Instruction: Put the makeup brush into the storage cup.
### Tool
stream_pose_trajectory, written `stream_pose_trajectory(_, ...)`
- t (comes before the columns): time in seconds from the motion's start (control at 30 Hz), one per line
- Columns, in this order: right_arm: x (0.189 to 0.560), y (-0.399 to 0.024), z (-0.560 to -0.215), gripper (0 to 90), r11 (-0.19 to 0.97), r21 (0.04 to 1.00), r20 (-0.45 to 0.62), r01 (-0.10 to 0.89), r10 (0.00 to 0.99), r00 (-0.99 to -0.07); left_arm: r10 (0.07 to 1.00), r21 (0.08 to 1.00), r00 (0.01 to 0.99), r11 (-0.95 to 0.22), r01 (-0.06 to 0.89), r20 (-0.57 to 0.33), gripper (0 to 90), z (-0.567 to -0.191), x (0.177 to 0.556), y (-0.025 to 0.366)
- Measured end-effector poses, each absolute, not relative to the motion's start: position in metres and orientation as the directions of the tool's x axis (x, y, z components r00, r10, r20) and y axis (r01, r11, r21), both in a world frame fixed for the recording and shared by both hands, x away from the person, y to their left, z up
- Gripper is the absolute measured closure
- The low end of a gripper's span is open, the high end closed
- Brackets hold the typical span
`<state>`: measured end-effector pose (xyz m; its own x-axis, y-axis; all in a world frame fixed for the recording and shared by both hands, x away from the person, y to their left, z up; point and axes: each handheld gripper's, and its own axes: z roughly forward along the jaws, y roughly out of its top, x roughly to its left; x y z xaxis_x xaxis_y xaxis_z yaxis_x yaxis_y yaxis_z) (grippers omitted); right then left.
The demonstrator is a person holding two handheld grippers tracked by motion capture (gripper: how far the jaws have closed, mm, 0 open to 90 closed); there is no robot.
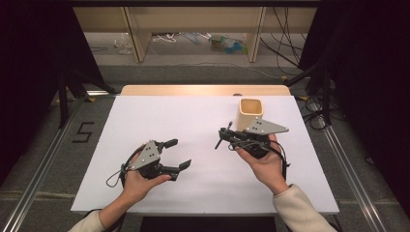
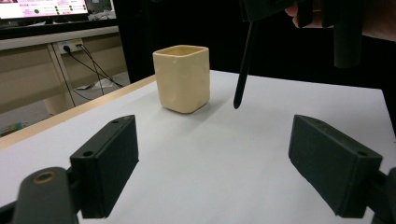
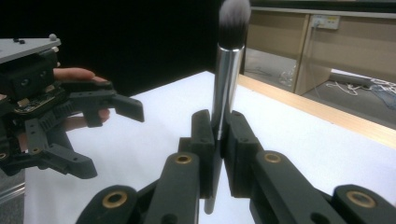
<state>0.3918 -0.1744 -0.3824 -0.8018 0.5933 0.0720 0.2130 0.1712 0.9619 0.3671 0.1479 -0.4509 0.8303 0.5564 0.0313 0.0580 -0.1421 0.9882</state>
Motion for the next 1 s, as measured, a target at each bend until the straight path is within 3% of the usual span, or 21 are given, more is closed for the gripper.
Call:
stream_pose_trajectory(0.7, 0.384, -0.207, -0.374, 84.1, 0.112, 0.977, 0.073, 0.181, 0.624, -0.778, 0.571, 0.997, 0.821, -0.071, 0.043, 0.005, 15.7, -0.444, 0.365, 0.164)
stream_pose_trajectory(1.0, 0.378, -0.222, -0.378, 84.1, 0.101, 0.972, 0.099, 0.211, 0.642, -0.761, 0.619, 0.998, 0.785, -0.037, 0.055, -0.020, 15.8, -0.442, 0.361, 0.189)
